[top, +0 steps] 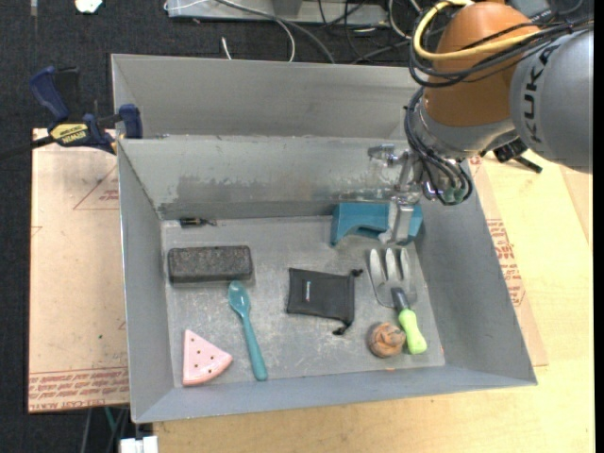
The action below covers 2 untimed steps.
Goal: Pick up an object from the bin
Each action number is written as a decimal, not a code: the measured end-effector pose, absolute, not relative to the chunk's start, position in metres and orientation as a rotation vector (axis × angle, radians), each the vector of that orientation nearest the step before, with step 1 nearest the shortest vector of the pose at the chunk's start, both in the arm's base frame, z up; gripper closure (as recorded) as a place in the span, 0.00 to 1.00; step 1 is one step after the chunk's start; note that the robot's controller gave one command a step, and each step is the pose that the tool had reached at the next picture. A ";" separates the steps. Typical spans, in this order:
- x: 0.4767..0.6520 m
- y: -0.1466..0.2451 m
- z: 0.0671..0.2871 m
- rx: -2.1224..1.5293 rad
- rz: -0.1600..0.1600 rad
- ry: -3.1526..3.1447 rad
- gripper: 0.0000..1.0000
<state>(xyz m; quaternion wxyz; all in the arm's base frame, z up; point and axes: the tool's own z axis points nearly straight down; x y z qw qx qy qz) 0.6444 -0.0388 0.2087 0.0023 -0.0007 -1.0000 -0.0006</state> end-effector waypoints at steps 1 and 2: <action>0.646 -0.039 0.213 -0.001 -0.001 -3.144 0.00; 0.645 -0.039 0.144 -0.028 -0.003 -3.149 0.00</action>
Offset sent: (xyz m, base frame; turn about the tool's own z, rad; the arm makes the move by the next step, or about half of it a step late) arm -0.0030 -0.0008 -0.1387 0.0367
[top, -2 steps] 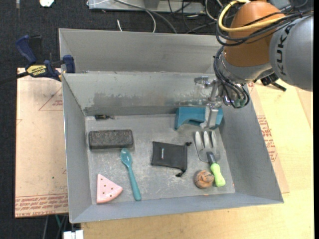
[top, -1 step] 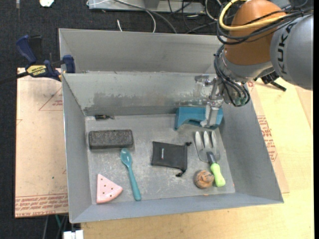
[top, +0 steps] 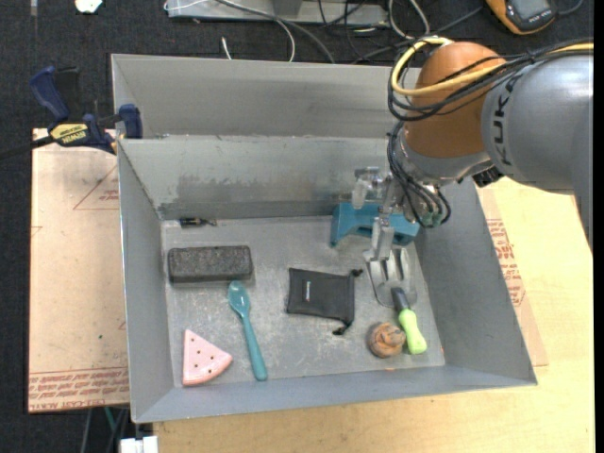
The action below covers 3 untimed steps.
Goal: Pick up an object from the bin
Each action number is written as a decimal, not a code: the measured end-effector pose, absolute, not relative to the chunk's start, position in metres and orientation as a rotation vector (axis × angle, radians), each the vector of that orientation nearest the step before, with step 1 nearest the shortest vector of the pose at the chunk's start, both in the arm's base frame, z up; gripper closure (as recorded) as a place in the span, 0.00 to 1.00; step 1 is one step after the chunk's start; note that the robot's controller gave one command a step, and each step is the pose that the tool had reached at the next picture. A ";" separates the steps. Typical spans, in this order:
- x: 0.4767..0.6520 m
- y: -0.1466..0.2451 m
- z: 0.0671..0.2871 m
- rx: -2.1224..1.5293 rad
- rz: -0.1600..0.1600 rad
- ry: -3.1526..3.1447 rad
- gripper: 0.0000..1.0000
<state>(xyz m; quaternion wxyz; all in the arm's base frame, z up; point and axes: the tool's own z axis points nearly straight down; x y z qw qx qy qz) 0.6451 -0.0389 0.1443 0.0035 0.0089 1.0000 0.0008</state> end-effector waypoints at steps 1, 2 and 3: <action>0.627 -0.015 0.085 0.299 0.003 3.087 0.00; 0.633 0.004 0.076 0.023 0.000 3.113 0.00; 0.611 0.005 0.071 0.381 0.008 3.066 1.00</action>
Offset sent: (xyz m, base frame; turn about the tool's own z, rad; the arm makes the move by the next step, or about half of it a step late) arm -0.0149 0.0484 -0.0743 -0.0225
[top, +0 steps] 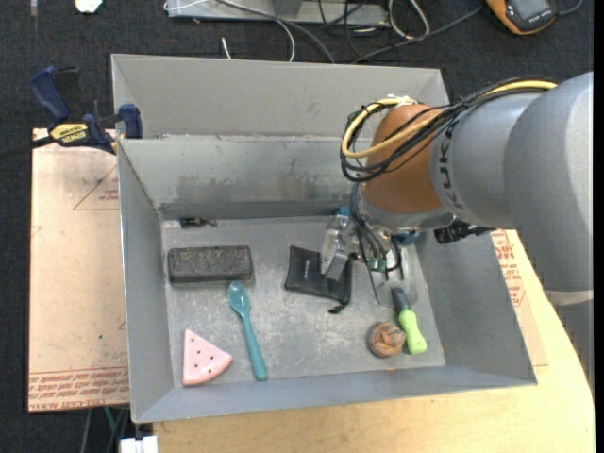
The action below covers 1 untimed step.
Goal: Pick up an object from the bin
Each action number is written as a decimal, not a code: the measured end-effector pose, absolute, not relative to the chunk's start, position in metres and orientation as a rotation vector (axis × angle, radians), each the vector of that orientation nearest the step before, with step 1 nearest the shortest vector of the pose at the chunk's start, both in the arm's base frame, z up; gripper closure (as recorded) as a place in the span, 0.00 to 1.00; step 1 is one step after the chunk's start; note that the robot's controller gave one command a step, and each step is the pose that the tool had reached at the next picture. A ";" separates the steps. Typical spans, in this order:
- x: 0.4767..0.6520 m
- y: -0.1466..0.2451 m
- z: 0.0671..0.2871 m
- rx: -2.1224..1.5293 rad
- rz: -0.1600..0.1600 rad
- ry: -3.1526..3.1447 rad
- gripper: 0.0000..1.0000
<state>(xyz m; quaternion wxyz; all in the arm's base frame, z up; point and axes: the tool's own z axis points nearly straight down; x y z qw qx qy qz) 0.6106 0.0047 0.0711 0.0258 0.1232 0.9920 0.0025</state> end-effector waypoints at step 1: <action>0.611 0.005 0.071 0.381 0.008 3.066 1.00</action>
Offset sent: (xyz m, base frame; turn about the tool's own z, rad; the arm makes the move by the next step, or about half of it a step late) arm -0.0336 0.0298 0.0139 0.1482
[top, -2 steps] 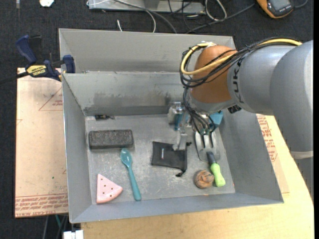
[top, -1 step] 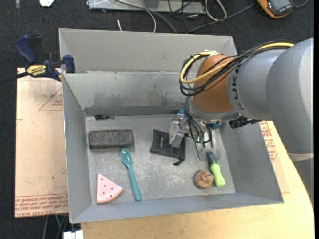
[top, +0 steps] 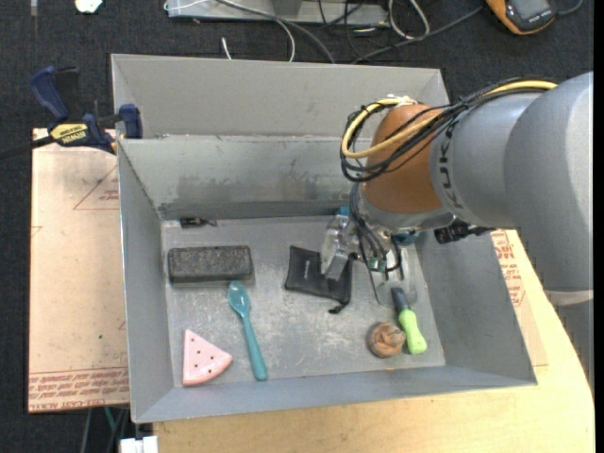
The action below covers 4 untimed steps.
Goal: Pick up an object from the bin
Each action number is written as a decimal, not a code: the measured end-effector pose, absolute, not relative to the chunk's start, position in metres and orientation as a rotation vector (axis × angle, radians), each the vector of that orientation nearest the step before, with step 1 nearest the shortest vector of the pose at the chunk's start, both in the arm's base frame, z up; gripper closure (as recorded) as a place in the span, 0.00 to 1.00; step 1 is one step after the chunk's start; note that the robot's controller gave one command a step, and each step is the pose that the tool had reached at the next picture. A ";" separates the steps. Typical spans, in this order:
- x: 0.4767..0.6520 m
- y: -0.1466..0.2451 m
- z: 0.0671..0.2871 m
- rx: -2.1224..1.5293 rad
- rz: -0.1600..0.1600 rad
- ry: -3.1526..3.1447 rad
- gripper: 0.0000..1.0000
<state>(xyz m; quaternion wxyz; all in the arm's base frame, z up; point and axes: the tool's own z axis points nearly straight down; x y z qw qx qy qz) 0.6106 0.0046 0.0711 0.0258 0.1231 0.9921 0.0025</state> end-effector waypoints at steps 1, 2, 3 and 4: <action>0.585 0.025 0.081 0.555 0.012 3.040 1.00; 0.560 0.038 0.074 0.846 0.021 2.971 0.00; 0.561 0.038 0.075 0.848 0.021 2.970 0.00; 0.579 0.044 0.109 0.955 0.024 2.937 0.00</action>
Offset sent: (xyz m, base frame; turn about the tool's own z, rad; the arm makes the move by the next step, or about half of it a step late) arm -0.0501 0.0330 0.0040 0.3108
